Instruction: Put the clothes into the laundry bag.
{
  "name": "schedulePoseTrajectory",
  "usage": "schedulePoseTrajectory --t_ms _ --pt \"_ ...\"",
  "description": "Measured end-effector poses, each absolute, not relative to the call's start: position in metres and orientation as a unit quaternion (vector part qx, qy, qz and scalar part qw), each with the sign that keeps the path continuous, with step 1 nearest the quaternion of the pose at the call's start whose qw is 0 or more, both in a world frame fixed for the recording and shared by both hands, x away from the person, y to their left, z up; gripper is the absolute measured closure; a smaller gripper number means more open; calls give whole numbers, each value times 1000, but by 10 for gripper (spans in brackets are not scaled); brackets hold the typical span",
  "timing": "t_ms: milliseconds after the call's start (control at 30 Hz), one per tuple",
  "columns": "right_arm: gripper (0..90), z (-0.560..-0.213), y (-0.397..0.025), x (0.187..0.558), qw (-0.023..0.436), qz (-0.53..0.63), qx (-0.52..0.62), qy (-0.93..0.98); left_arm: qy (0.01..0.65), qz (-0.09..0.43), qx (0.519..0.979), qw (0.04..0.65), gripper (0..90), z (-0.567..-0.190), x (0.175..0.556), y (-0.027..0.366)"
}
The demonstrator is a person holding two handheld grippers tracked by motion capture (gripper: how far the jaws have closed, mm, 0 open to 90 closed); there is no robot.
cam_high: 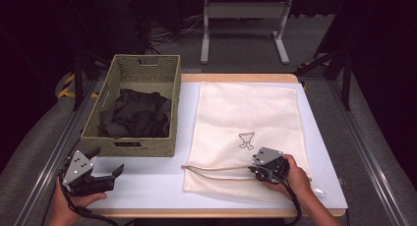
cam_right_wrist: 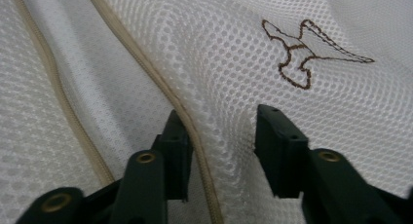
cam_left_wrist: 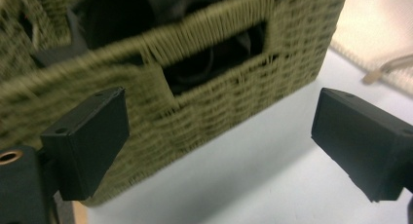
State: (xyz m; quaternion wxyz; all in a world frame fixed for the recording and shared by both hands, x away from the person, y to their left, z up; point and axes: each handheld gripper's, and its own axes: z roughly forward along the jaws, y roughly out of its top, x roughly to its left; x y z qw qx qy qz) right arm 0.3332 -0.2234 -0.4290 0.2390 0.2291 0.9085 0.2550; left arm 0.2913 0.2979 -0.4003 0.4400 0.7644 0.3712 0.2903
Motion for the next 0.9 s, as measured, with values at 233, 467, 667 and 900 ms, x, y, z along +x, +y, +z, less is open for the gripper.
schedulePoseTrajectory --t_ms 233,467,667,900 --pt "840 -425 -215 339 249 246 229 908 339 286 793 417 35 -366 323 285" --pt "849 -410 -216 340 256 273 235 897 315 272 820 393 21 -339 361 263" --pt "846 -413 -217 337 254 287 239 892 303 248 843 370 21 -328 390 247" --pt "826 -414 -221 333 247 295 238 892 289 229 883 291 26 -336 427 222"
